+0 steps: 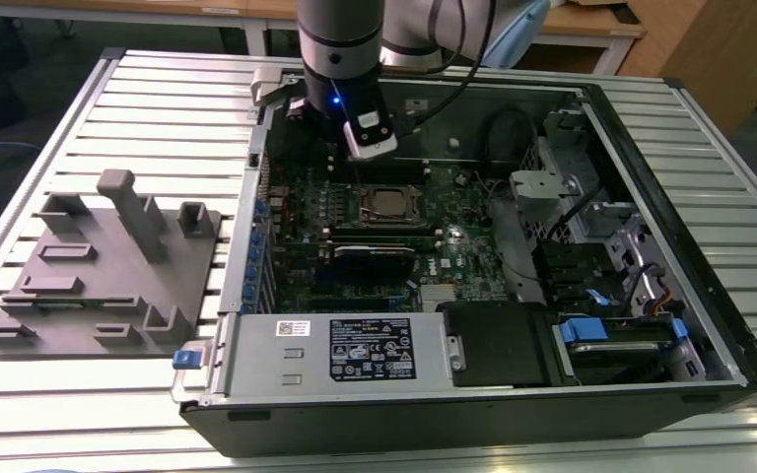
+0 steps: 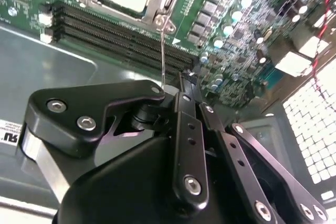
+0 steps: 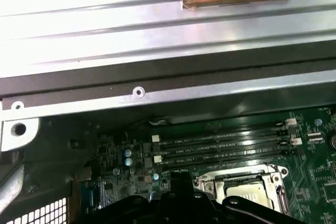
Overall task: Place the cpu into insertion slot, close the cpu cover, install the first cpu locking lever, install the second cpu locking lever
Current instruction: 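Install the first cpu locking lever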
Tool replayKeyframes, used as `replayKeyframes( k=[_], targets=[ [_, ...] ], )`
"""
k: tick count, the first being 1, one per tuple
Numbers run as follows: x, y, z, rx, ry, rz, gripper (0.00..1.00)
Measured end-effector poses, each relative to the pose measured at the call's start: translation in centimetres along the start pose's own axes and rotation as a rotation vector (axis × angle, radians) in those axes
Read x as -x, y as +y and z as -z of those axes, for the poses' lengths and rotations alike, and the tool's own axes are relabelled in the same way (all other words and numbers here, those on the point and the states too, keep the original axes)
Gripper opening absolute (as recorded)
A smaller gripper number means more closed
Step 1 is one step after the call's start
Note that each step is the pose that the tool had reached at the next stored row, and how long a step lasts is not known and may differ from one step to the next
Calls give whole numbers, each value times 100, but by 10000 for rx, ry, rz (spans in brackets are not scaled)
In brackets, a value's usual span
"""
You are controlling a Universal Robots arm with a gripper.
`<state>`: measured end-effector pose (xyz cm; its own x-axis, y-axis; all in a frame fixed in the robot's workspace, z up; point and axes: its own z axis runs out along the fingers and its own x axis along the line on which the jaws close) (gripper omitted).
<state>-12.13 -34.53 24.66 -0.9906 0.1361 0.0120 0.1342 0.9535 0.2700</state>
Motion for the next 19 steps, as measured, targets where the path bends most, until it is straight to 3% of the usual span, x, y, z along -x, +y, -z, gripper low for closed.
replayKeyframes(
  k=[1, 2, 10, 14, 19],
  targets=[
    [-1, -3, 1, 165, 24, -5, 10],
    [-1, -3, 0, 233, 32, -7, 10],
    [4, -3, 0, 234, 32, -6, 10],
    [92, 9, -2, 234, 36, -7, 10],
    [260, 32, -7, 208, 50, -19, 10]
  ],
)
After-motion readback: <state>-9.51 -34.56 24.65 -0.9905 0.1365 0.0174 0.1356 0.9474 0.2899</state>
